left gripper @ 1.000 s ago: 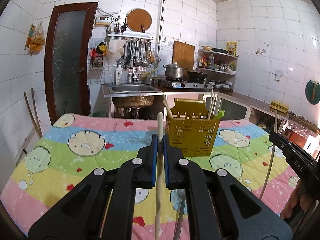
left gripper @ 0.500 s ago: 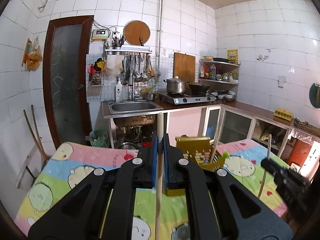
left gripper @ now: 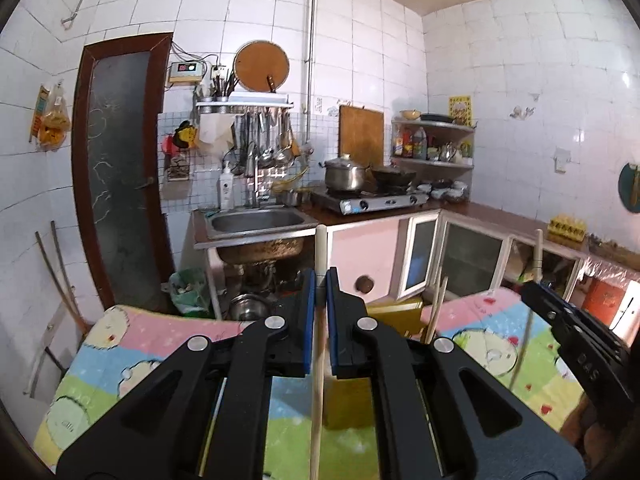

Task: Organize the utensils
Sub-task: 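Raise both held chopsticks above the opening of the yellow holder, then lower the chopsticks into the yellow holder and open both tools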

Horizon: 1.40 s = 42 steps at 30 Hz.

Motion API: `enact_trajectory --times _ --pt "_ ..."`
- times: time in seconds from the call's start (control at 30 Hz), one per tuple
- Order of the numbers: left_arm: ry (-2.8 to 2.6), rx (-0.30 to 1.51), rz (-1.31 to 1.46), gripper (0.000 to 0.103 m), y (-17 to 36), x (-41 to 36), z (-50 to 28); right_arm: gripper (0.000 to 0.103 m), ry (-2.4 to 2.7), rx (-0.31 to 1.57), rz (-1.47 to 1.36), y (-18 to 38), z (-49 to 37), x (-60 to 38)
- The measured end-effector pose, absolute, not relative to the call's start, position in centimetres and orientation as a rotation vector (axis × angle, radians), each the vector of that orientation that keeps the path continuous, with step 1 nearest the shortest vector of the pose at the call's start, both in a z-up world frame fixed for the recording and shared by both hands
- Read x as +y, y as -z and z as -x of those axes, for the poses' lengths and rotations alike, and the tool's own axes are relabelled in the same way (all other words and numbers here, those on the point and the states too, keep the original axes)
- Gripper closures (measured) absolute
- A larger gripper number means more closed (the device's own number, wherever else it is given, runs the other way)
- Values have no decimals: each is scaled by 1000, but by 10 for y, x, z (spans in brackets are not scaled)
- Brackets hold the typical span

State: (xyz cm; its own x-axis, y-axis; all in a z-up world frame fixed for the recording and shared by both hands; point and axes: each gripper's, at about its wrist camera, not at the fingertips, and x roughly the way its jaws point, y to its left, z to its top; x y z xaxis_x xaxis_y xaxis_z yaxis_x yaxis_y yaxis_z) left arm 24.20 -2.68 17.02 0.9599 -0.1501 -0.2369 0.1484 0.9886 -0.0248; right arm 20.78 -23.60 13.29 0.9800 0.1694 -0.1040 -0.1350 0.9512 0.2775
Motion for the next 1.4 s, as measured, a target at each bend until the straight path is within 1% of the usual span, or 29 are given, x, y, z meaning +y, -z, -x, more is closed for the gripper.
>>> enact_trajectory --times 0.33,0.53,0.77,1.0,1.17,1.27,1.3,1.33,1.37,1.4 --pt "218 94 108 99 -208 -40 -282 97 -86 12 -274 -172 -264 -244" --pt "210 38 155 99 -196 -47 -315 97 -84 -30 -266 -174 -289 -241" --pt "171 101 174 99 -152 -54 -357 97 -69 -28 -222 -155 -311 -233" --pt "128 115 124 98 -124 -58 -367 97 -50 -2 -185 -135 -327 -226" --pt "121 159 117 97 -115 -52 -370 97 -27 88 -211 -113 -334 -235" --pt "120 198 119 96 -120 -45 -365 94 -39 153 -242 -110 -331 -243" --pt "119 205 116 87 -122 -43 -364 93 -44 173 -246 -110 -330 -245" --pt "117 223 115 64 -125 -40 -360 76 -41 197 -248 -111 -327 -247" --pt "117 242 117 53 -129 -36 -354 49 -28 215 -246 -113 -322 -249" --pt "117 244 119 38 -132 -33 -349 42 -16 222 -244 -113 -317 -249"
